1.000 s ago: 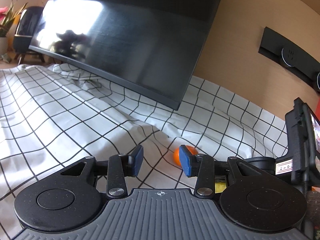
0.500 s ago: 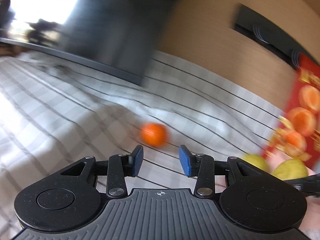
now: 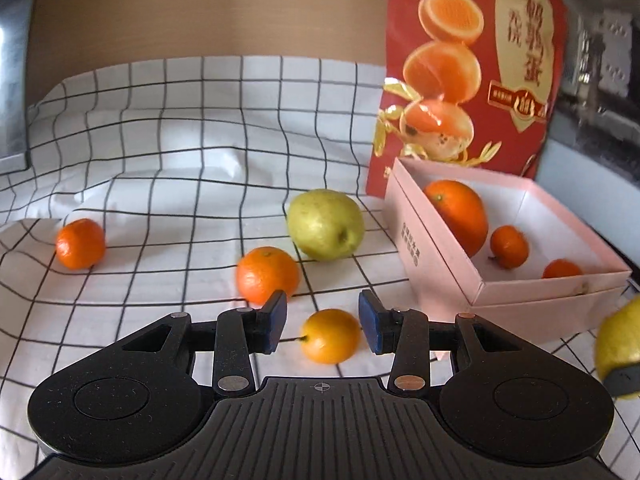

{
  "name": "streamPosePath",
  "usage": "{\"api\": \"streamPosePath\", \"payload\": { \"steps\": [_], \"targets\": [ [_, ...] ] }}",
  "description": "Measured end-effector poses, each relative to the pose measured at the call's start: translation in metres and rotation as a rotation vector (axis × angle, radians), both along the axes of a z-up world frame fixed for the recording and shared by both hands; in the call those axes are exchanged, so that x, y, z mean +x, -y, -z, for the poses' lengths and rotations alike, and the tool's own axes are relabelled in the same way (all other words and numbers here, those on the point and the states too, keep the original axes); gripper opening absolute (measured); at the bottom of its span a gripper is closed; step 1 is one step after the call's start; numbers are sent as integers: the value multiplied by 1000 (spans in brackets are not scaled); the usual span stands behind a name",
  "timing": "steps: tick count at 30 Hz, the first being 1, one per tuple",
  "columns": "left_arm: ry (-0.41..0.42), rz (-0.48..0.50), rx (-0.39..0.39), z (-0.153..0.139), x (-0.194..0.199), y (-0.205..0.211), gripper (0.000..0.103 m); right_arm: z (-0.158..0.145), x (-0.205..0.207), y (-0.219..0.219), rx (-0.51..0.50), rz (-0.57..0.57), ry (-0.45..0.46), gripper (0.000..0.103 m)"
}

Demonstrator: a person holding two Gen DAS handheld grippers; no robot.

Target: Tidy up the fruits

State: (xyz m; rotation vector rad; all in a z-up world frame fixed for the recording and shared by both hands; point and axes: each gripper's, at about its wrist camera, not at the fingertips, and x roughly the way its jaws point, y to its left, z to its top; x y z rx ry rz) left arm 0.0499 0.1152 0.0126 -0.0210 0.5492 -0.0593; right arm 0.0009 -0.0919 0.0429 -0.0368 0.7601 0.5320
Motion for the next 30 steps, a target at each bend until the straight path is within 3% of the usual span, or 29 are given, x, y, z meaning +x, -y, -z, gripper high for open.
{"api": "streamPosePath", "payload": {
  "steps": [5, 10, 22, 27, 30],
  "targets": [
    [-95, -21, 115, 8, 17, 20, 44, 18, -9, 20, -65, 42, 37, 62],
    [-127, -40, 93, 10, 22, 13, 45, 26, -14, 28, -82, 43, 62, 62],
    [-100, -27, 107, 11, 13, 15, 42, 37, -8, 16, -108, 32, 82, 63],
    [-95, 17, 78, 8, -15, 19, 41, 33, -17, 20, -107, 51, 152, 76],
    [-70, 30, 116, 5, -45, 28, 41, 31, -26, 22, -122, 49, 189, 77]
  ]
}}
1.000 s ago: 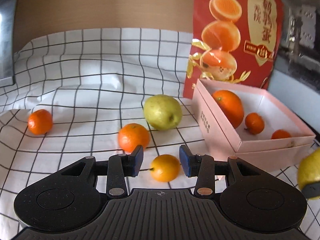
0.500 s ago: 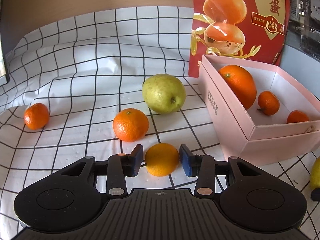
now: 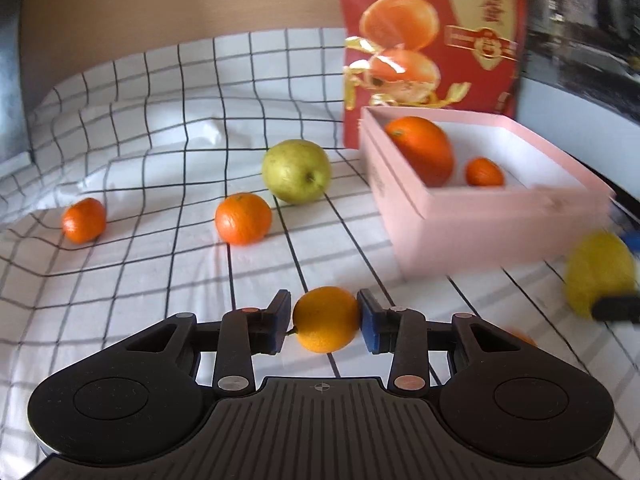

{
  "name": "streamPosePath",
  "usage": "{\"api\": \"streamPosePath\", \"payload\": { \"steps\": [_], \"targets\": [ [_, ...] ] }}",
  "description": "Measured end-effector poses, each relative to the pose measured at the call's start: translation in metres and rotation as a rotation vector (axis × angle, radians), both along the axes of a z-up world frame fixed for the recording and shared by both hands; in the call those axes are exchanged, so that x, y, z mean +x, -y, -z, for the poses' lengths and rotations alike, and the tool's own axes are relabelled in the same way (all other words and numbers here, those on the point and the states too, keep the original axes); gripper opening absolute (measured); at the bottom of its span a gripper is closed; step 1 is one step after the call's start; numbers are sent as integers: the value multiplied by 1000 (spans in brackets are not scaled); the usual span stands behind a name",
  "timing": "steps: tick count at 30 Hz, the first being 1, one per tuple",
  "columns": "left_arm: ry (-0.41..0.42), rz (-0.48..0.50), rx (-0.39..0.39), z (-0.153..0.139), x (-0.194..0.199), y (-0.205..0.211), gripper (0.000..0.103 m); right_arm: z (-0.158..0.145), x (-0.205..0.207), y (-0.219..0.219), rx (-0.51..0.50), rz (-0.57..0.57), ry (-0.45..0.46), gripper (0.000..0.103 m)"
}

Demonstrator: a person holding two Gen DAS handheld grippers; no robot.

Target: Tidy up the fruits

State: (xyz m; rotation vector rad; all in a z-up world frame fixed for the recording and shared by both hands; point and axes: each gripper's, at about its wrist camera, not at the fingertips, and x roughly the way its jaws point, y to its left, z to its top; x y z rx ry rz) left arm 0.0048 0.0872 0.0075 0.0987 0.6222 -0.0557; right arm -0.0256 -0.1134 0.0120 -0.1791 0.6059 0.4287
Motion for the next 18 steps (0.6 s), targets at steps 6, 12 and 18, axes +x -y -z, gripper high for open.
{"api": "streamPosePath", "payload": {
  "steps": [6, 12, 18],
  "targets": [
    [8, 47, 52, -7, -56, 13, 42, 0, -23, 4, -63, -17, 104, 80],
    [-24, 87, 86, -7, -77, 24, 42, 5, -37, 15, -19, -28, 74, 82],
    [-31, 73, 48, -1, -75, 23, 42, 23, -32, 19, 15, -14, -24, 83]
  ]
}}
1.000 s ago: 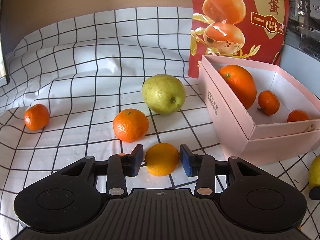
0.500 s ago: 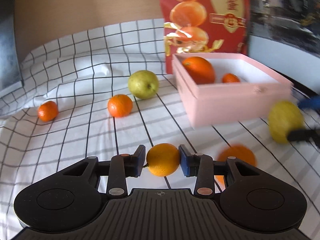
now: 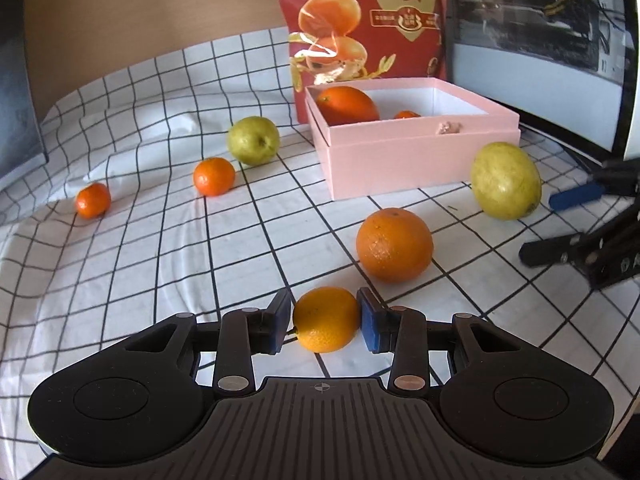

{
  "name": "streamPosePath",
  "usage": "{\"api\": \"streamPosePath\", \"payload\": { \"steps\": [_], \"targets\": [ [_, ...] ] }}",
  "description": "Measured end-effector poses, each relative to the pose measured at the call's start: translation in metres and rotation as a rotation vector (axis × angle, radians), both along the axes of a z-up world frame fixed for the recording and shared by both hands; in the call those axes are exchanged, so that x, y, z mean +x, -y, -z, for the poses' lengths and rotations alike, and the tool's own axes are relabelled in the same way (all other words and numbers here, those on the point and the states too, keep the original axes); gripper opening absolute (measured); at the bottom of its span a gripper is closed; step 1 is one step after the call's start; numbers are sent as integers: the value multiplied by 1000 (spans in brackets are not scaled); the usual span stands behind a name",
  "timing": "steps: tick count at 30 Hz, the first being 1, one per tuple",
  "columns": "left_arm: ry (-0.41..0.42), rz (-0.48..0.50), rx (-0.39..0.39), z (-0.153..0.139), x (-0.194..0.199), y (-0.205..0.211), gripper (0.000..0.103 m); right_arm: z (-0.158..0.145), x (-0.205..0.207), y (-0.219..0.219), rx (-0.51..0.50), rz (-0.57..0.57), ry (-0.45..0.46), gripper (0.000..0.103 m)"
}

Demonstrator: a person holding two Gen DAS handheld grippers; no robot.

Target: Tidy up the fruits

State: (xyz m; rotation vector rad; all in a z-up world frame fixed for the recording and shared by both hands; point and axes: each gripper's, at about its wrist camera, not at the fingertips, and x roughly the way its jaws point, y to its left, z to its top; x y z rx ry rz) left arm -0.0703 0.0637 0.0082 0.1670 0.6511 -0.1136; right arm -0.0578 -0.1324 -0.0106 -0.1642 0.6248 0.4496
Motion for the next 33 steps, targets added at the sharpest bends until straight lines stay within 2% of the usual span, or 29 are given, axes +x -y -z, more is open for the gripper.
{"api": "streamPosePath", "payload": {
  "steps": [7, 9, 12, 19, 25, 27, 30, 33],
  "targets": [
    [-4, -24, -50, 0, 2, -3, 42, 7, 2, 1, 7, 18, -29, 90],
    [-5, -30, -63, 0, 2, -2, 42, 8, 2, 0, 9, 9, -41, 99],
    [-8, -32, -81, 1, 2, -2, 42, 9, 1, -1, 6, 3, -44, 103],
    [-28, -24, -105, 0, 6, -3, 47, 10, 0, -2, 4, -9, -41, 103],
    [-30, -28, -123, 0, 11, -6, 45, 9, -1, -1, -1, -6, -53, 103],
    [-35, -35, -160, -1, 12, -11, 45, 8, -2, -1, -4, -12, -59, 103],
    [-44, -35, -293, -8, 13, -27, 44, 8, -3, 0, -6, -25, -50, 103],
    [-11, -56, -418, -20, 12, -47, 44, 9, -4, 4, 13, -35, -45, 103]
  ]
}}
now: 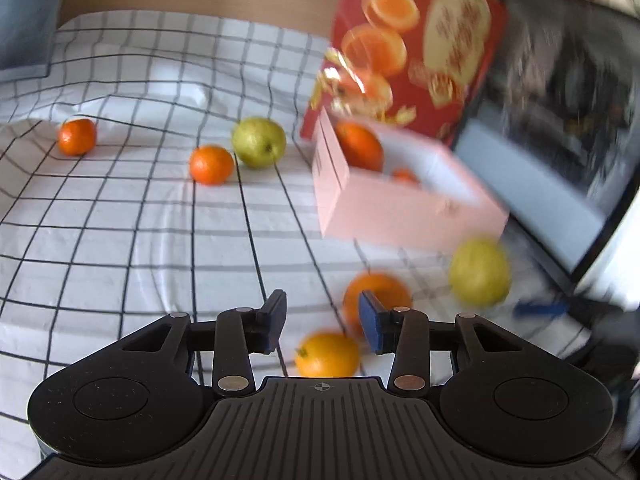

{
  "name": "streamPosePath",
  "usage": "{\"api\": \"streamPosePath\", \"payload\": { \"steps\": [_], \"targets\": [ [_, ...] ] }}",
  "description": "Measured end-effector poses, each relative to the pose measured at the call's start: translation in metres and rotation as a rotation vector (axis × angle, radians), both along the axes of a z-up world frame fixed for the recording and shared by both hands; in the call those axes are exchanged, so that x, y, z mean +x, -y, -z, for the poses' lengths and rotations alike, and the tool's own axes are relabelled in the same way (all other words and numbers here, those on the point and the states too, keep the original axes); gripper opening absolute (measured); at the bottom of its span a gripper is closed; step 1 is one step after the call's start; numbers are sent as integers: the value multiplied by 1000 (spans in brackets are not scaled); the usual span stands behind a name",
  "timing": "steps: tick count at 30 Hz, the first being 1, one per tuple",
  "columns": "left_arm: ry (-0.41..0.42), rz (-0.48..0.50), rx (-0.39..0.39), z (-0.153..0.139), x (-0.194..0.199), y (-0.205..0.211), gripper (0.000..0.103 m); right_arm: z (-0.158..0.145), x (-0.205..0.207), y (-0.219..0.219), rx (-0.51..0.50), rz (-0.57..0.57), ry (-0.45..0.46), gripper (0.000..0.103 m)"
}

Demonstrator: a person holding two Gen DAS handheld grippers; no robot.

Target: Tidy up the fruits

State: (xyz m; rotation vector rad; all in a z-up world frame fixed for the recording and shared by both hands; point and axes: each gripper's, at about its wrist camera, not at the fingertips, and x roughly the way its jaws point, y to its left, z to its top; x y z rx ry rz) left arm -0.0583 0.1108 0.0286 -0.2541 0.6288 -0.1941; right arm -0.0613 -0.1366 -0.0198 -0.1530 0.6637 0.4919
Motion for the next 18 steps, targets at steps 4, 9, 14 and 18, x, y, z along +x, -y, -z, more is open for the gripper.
{"api": "streamPosePath", "payload": {
  "steps": [4, 9, 14, 18],
  "targets": [
    [-7, -8, -44, -5, 2, -8, 44, -2, 1, 11, 82, 4, -14, 103],
    [-16, 54, 40, -1, -8, 7, 44, -2, 1, 16, 125, 12, -20, 103],
    [-4, 33, 43, 1, -30, 2, 44, -1, -1, 13, 104, 15, -11, 103],
    [13, -41, 4, 4, -37, -10, 44, 0, -1, 13, 105, 17, -9, 103]
  ]
}}
